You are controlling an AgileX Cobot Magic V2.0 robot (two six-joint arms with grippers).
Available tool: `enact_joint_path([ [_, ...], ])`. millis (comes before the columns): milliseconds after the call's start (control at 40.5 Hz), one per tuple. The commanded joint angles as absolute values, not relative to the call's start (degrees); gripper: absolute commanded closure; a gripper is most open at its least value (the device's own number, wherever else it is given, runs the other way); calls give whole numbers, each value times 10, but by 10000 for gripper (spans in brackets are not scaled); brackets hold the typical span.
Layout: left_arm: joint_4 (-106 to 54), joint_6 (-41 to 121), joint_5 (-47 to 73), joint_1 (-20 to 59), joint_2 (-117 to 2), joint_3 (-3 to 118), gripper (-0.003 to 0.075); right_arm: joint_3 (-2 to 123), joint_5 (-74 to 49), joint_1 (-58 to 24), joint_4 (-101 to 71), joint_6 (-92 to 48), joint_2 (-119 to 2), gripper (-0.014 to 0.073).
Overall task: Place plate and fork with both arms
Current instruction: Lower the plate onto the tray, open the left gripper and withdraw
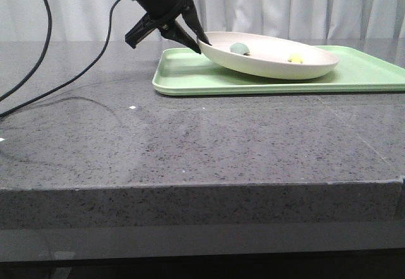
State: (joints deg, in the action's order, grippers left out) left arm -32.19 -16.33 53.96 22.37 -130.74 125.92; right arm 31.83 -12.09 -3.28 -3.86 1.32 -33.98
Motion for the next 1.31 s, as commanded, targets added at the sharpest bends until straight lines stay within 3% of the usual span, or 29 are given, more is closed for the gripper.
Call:
enact_joint_path([
  [0,-347,-170,511,231,-1269,1280,540,340,-71,-31,-40,12,-343,-8],
  [296,-341,-117,592,212,-1253,1297,539,340,-71,-31,-40,12,-343,-8],
  [667,-294,-93,729,173,-1252,1441,544,340,-71,-31,-40,12,-343,-8],
  [765,-291,-89,729,176,-1245,1455,610,340,-71,-31,-40,12,-343,-8],
  [864,-282,-68,729,184,-1235,1457,738,340,-71,-31,-40,12,-343,-8],
  [1111,-135,-58,729,210,-1177,1435,738,340,-71,-31,-40,12,-343,-8],
  [1284,-15,-60,729,212,-1103,1325,738,340,-71,-31,-40,12,-343,-8],
])
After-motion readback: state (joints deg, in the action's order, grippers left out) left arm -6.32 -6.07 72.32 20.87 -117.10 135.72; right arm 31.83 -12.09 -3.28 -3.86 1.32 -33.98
